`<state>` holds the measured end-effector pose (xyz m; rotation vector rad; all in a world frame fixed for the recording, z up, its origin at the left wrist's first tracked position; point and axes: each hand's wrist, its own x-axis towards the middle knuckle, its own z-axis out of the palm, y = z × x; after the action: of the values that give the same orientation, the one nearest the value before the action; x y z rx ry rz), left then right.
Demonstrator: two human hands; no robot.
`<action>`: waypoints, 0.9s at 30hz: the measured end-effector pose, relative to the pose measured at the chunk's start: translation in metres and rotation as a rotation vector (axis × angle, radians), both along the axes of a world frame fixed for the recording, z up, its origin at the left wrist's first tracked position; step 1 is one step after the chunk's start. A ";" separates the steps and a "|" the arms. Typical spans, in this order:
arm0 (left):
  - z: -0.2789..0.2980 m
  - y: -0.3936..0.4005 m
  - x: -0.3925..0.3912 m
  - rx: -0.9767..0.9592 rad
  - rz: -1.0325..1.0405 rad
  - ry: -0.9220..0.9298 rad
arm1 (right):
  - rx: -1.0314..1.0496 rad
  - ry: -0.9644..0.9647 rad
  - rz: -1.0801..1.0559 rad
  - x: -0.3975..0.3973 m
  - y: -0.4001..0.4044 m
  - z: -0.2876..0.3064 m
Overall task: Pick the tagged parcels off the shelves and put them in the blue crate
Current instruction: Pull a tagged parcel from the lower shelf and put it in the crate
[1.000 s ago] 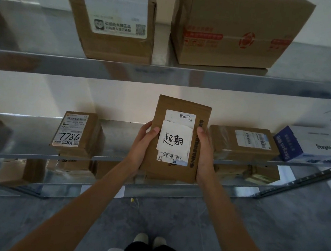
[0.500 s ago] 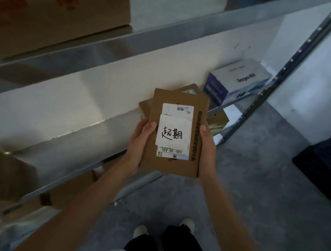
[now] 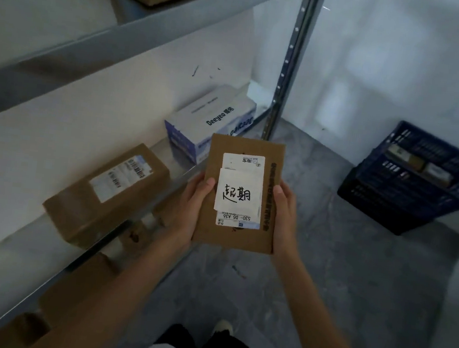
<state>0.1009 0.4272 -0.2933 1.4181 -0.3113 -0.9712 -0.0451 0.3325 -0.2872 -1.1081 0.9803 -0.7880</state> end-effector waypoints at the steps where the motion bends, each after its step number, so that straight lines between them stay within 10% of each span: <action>1: -0.002 -0.017 -0.004 -0.003 -0.015 0.015 | 0.015 0.011 -0.019 -0.008 -0.011 -0.002; 27: -0.020 -0.413 -0.102 0.128 -0.675 0.046 | 0.154 0.096 -0.686 -0.127 -0.288 -0.019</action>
<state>-0.0014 0.0139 -0.3135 1.4274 -0.7323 -1.5889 -0.1724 0.0442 -0.3059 -0.6720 1.5072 -1.1871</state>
